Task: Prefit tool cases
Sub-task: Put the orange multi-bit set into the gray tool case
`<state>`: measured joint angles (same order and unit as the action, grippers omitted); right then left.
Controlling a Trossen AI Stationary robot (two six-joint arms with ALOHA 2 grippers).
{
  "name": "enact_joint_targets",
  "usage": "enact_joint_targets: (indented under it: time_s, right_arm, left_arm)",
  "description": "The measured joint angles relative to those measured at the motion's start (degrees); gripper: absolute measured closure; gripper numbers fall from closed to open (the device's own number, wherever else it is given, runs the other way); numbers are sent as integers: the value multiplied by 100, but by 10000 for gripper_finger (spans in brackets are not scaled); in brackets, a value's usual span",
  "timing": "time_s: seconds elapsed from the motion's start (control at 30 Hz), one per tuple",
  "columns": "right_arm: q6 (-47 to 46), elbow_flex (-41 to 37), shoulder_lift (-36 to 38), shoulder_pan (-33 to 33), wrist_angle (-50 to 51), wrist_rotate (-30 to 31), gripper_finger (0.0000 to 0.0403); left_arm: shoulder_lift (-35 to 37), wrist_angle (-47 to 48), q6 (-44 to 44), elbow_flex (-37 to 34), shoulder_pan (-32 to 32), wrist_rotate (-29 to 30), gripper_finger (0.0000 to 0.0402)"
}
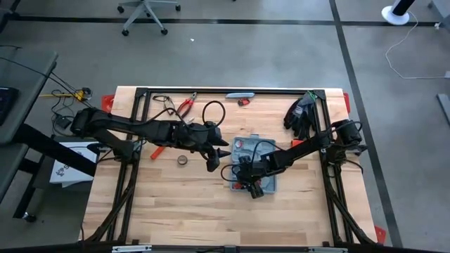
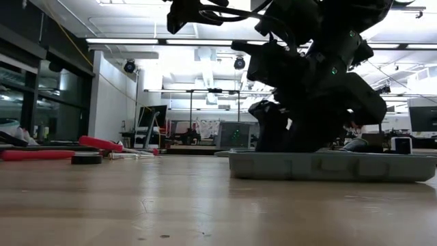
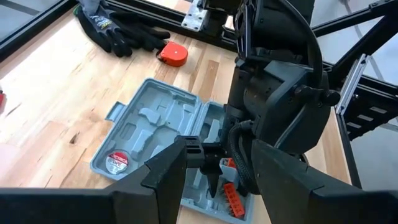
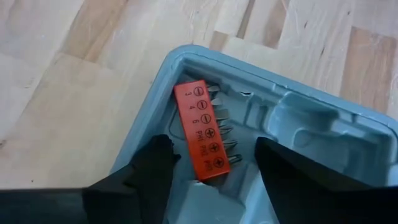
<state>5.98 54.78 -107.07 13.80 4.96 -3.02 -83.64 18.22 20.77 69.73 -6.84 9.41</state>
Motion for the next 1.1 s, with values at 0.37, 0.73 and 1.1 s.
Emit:
enact_joint_targets:
  time_s: [0.37, 0.73, 1.1]
  right_arm:
    - [-145, -4, -4, 12, 79, 39, 281]
    - [-895, -7, 34, 13, 280, 43, 320]
    - [-1158, -48, 553, 11, 843, 439, 324]
  left_arm:
    - [0, 0, 0, 0, 0, 0, 229]
    - [0, 0, 1, 0, 0, 0, 229]
    - [0, -2, -14, 0, 5, 20, 229]
